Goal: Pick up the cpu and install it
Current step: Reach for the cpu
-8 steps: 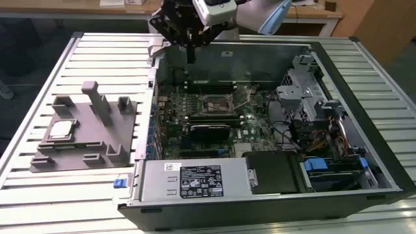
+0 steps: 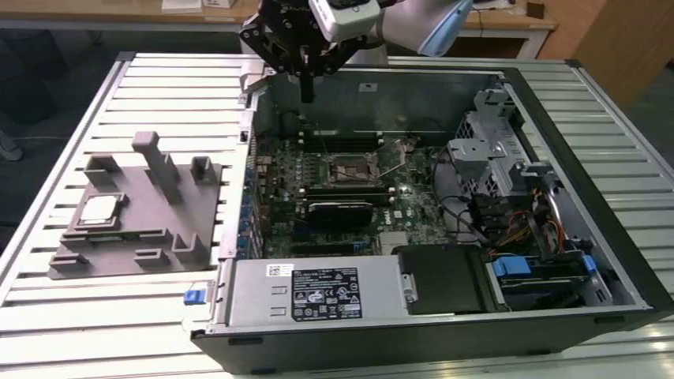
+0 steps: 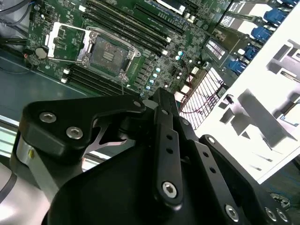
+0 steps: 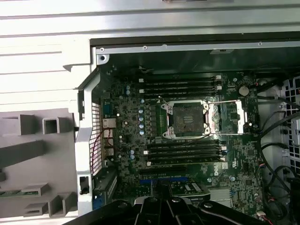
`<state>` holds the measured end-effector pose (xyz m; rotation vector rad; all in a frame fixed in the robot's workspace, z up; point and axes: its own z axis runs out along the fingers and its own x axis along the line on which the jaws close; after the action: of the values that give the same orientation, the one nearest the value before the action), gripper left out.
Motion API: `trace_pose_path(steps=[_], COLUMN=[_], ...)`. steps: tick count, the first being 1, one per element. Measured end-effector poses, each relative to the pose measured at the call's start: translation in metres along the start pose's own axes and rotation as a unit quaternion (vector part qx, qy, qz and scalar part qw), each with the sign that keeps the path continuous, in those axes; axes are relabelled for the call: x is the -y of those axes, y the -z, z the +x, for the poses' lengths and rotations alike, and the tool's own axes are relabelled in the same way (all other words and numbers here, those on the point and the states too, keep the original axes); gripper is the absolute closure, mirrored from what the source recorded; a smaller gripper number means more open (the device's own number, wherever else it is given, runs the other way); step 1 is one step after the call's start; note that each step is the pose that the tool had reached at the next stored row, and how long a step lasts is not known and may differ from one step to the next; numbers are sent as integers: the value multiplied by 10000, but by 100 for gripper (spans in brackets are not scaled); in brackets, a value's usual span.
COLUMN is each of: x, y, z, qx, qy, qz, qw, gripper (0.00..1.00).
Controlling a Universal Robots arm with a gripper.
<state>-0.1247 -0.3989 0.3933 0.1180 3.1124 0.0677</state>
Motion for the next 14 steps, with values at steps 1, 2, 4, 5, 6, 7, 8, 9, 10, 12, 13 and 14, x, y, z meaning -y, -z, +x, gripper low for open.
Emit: trace_pose_path(steps=[1,2,4,5,6,7,8,9,10,12,13,14], x=[0,1,2,2,3,3,3,4,4,5,5,6], y=[1,1,1,1,1,1,1,1,1,1,1,1], z=[6,13,26,31,37,42,47,52,57,67,73,78], qx=[0,0,0,0,0,0,-1,0,0,0,0,0], qy=[0,0,0,0,0,0,0,0,0,0,0,0], qz=[0,0,0,0,0,0,0,1,0,0,0,0], qw=[10000,10000,10000,10000,10000,10000,10000,10000,10000,10000,10000,10000], gripper=[89,89,89,89,89,89,89,89,89,89,89,89])
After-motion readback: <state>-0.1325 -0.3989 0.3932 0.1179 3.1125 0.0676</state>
